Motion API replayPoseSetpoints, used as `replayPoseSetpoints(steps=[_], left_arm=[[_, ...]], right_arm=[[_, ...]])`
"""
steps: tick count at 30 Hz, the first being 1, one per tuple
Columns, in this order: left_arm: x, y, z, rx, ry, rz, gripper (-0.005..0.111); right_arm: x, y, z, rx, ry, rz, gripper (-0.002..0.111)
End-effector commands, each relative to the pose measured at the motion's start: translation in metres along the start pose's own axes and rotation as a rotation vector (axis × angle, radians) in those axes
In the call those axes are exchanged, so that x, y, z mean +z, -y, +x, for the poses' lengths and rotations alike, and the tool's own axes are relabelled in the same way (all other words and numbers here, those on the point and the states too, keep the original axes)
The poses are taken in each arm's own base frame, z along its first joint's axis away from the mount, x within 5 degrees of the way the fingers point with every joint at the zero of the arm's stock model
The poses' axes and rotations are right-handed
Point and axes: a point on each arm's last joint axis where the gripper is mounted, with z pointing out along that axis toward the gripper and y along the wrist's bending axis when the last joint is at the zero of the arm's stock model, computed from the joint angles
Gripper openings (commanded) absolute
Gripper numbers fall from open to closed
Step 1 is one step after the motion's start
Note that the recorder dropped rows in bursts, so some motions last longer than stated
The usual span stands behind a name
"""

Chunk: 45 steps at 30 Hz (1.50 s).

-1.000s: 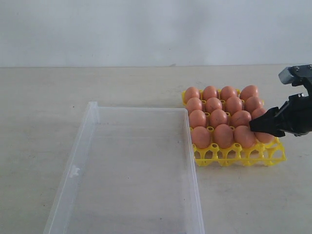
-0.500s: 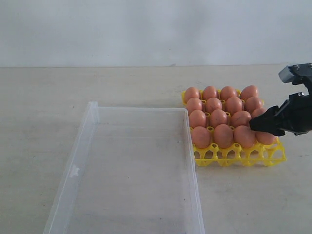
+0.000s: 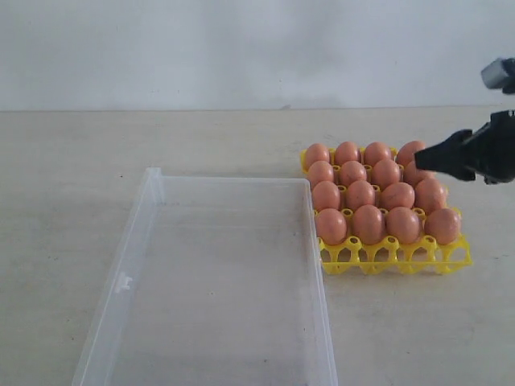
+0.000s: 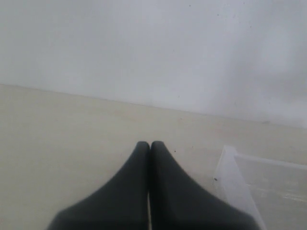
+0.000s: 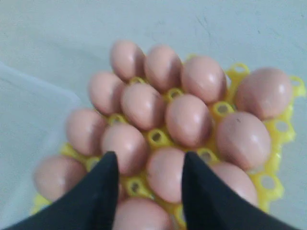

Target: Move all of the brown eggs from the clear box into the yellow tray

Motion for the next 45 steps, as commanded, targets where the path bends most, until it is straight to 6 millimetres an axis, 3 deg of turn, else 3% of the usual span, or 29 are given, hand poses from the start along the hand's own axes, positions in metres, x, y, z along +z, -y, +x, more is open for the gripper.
replayPoseSetpoints(steps=[1, 6, 9, 12, 14, 19, 23, 25, 29, 35, 39, 45], left_arm=[[0.000, 0.000, -0.007, -0.009, 0.075, 0.000, -0.004], [0.000, 0.000, 0.000, -0.009, -0.011, 0.002, -0.004], [0.000, 0.000, -0.003, -0.009, 0.025, 0.001, -0.004], [0.000, 0.000, -0.011, -0.033, 0.110, 0.002, -0.004], [0.000, 0.000, -0.008, -0.035, 0.082, 0.003, -0.004], [0.000, 0.000, 0.001, -0.007, -0.013, 0.002, -0.004], [0.000, 0.000, -0.007, -0.021, 0.072, 0.002, -0.004], [0.000, 0.000, -0.006, -0.020, 0.062, 0.002, -0.004], [0.000, 0.000, 0.002, -0.009, -0.027, 0.002, -0.004], [0.000, 0.000, -0.006, -0.016, 0.059, 0.001, -0.004], [0.000, 0.000, 0.001, -0.013, -0.016, 0.003, -0.004], [0.000, 0.000, -0.003, -0.009, 0.029, 0.001, -0.004]], right_arm=[[-0.022, -0.025, -0.037, 0.029, 0.139, -0.134, 0.001], [-0.038, -0.030, -0.063, -0.031, 0.240, -0.079, -0.001], [-0.049, -0.036, -0.073, -0.022, 0.306, -0.059, -0.001], [-0.074, -0.063, -0.083, -0.111, 0.370, -0.128, -0.001], [-0.096, -0.091, -0.090, -0.200, 0.417, -0.137, -0.001], [-0.153, -0.148, -0.098, -0.395, 0.570, 0.205, -0.001], [-0.195, -0.164, -0.081, -0.408, 0.748, 0.439, -0.001], [-0.205, -0.167, -0.066, -0.481, 0.761, 0.512, -0.001], [-0.197, -0.165, -0.033, -0.637, 0.682, 0.545, -0.001], [-0.174, -0.160, 0.004, -0.543, 0.602, 0.413, -0.001], [-0.154, -0.157, 0.029, -0.523, 0.504, 0.316, -0.001], [-0.136, -0.140, 0.061, -0.471, 0.399, 0.365, -0.001]])
